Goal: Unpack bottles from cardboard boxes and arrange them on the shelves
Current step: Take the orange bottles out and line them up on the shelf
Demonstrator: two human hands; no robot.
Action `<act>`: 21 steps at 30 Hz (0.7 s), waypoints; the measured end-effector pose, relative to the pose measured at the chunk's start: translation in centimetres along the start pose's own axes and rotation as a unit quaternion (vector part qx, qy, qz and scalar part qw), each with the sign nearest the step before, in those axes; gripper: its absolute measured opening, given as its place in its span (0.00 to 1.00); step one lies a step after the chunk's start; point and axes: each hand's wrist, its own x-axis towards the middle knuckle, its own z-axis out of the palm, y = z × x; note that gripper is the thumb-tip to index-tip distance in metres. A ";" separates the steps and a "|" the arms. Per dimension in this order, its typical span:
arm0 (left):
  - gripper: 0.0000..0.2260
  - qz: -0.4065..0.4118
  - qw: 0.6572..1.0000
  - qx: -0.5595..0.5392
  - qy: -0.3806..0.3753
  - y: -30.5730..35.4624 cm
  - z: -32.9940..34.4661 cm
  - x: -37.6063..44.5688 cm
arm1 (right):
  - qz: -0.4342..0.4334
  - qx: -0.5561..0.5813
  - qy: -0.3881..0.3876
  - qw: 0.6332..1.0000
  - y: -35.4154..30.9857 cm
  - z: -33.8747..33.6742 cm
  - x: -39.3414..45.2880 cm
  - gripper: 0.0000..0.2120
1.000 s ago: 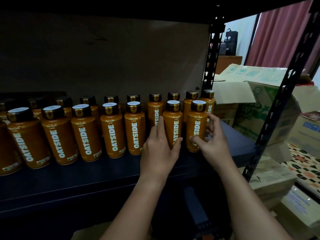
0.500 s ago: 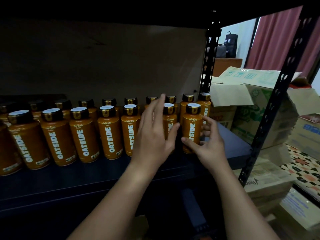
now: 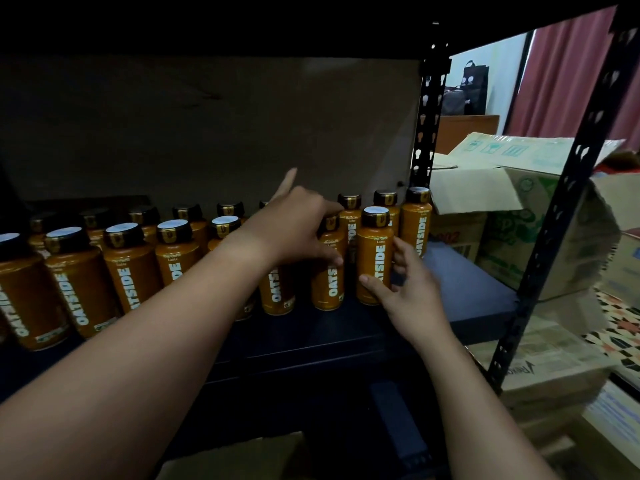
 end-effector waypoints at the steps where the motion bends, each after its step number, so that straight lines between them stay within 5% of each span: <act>1: 0.38 -0.003 1.000 0.000 -0.001 -0.3 0.1 -0.2 | 0.002 -0.009 -0.004 1.000 0.0 0.3 0.1 0.40; 21: 0.38 -0.006 1.000 -0.018 0.000 -1.6 0.3 -1.0 | 0.008 -0.052 -0.036 0.998 -1.1 2.1 0.1 0.41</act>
